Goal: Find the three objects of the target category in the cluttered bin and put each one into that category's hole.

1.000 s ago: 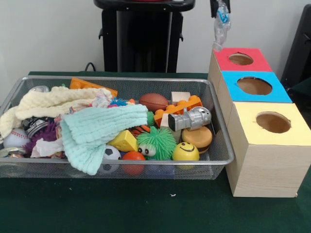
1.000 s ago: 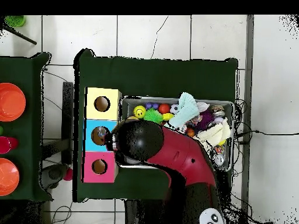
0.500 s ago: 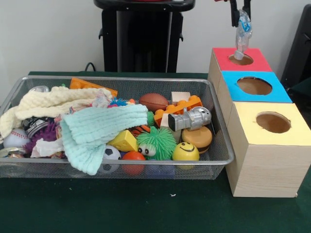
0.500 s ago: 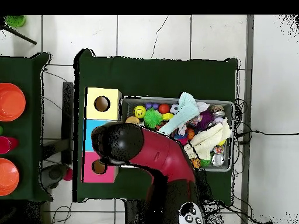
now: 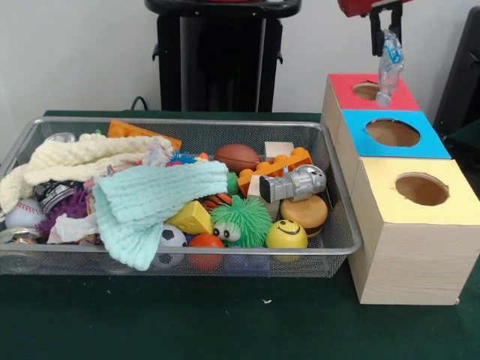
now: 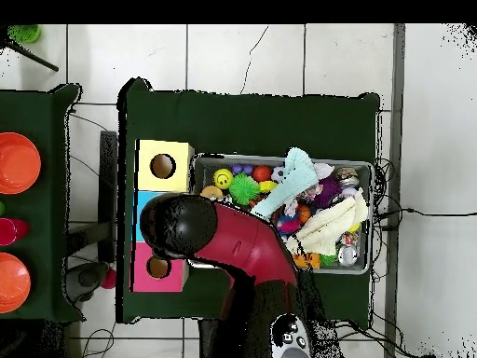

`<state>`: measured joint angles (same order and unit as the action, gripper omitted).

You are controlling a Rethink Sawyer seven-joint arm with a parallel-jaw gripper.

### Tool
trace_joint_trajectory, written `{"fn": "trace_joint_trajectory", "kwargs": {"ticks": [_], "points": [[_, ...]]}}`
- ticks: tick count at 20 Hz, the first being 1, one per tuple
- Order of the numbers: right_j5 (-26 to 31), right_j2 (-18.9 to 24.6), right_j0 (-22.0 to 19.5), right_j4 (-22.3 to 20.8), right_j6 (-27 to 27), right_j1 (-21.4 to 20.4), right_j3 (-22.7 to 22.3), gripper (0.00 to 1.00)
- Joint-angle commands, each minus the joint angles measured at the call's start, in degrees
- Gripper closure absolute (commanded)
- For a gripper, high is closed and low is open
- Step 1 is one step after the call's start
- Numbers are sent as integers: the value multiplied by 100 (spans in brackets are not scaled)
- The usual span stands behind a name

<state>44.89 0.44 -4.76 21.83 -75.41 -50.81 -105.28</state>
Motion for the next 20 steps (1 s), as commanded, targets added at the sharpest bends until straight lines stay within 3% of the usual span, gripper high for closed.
{"fn": "trace_joint_trajectory", "kwargs": {"ticks": [1,14,20], "points": [[-462,392,32,248,-1219,372,-425,100],[-646,365,55,250,-1172,400,-529,100],[-853,534,13,461,-1113,417,-675,100]]}}
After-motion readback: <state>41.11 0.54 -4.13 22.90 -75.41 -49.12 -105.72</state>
